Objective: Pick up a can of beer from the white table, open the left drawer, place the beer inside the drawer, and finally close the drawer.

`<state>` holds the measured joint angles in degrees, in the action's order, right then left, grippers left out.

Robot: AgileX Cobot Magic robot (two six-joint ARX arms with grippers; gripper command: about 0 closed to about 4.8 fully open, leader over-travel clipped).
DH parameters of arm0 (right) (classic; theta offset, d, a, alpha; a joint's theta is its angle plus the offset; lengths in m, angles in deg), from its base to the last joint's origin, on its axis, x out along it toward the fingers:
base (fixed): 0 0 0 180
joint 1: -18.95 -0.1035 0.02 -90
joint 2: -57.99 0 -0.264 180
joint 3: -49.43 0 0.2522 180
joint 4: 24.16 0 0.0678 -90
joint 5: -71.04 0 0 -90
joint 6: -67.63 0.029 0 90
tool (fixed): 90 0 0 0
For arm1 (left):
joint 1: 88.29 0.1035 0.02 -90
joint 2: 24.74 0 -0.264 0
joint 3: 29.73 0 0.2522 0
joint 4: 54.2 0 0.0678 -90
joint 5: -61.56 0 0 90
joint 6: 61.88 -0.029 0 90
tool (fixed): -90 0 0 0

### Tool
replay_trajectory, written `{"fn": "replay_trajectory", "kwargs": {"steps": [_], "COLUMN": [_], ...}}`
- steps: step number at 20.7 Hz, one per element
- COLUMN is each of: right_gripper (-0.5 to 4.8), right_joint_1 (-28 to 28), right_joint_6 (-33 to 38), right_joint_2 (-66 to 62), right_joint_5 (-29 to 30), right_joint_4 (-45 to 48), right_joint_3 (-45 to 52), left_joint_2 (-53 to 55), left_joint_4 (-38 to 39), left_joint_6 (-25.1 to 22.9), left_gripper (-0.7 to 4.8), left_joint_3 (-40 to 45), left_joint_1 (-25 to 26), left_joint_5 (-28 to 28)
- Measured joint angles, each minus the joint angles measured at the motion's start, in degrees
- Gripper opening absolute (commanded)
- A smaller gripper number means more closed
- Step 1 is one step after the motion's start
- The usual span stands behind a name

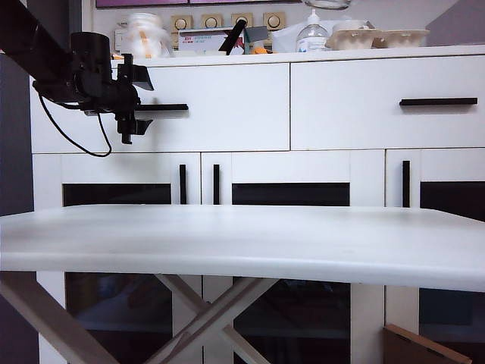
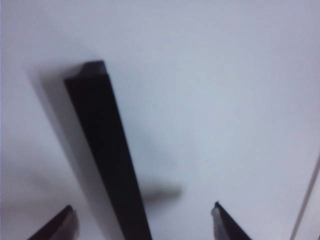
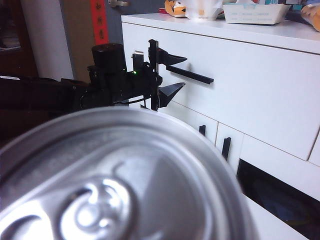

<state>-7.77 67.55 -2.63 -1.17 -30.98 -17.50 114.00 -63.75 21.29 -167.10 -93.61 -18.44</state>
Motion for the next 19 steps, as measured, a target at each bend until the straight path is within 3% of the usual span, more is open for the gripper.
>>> {"fn": "replay_trajectory", "kwargs": {"steps": [11,16,17,19], "right_gripper": [0.53,0.53,0.53,0.53], "right_joint_1": [0.0,0.0,0.0,0.0], "right_joint_6": [0.0,0.0,0.0,0.0], "right_joint_2": [0.0,0.0,0.0,0.0], "right_joint_5": [0.0,0.0,0.0,0.0], "right_joint_4": [0.0,0.0,0.0,0.0], "right_joint_3": [0.0,0.0,0.0,0.0], "left_joint_2": [0.8,0.8,0.8,0.8], "left_joint_4": [-0.2,-0.2,-0.3,-0.2], "left_joint_6": [0.2,0.0,-0.8,-1.2], "left_gripper": [3.39,0.3,-0.08,-0.08], "left_joint_3": [-0.4,-0.4,-0.4,-0.4], "left_joint_1": [0.0,0.0,0.0,0.0], "left_joint_5": [0.0,0.0,0.0,0.1]}}
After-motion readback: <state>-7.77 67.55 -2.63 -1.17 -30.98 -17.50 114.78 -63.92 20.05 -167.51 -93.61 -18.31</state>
